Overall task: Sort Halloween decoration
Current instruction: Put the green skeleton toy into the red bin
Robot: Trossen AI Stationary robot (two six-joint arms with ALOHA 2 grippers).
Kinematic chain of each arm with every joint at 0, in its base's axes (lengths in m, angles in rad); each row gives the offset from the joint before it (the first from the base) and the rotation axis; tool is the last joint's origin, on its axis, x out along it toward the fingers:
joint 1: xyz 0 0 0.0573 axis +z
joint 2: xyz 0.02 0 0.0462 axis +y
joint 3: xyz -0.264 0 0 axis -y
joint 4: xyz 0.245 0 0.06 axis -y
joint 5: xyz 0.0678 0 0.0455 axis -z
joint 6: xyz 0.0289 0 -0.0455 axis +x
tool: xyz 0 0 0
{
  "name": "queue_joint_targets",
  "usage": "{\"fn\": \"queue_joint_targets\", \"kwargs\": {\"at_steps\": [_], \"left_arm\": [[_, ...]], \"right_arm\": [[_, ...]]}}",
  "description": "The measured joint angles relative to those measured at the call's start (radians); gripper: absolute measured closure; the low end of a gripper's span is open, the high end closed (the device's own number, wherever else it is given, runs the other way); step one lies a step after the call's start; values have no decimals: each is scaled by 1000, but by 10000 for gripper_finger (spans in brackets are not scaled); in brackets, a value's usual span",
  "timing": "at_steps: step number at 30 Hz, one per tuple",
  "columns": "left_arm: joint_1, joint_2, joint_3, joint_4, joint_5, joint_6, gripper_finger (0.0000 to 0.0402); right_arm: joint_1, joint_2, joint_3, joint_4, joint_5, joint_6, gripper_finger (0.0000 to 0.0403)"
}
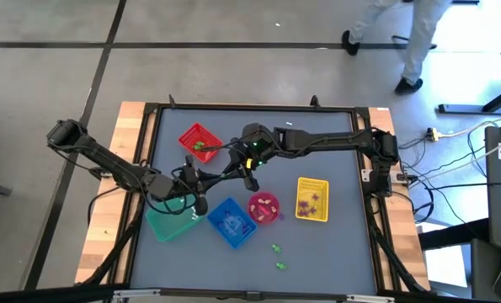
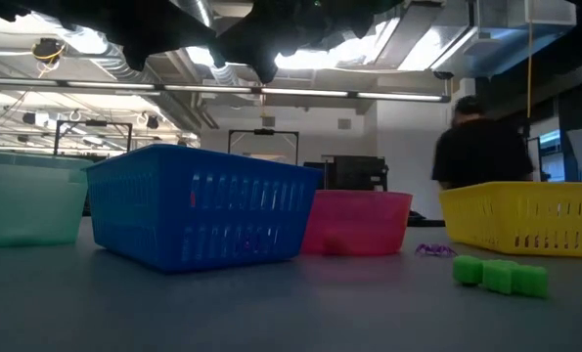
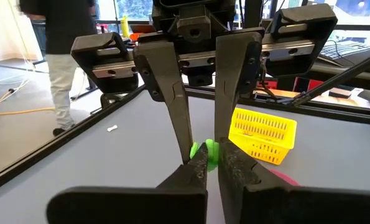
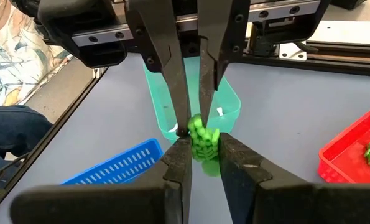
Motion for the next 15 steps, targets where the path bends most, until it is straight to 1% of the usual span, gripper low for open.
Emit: {"fn": "queue_joint_targets", "kwargs": {"at_steps": [13, 15], "left_arm": [[0, 0, 0, 0, 0, 3, 401], [0, 0, 0, 0, 0, 3, 401]], "right_arm": [[1, 0, 0, -3, 3, 9, 333], [1, 0, 0, -3, 3, 10, 328]]}}
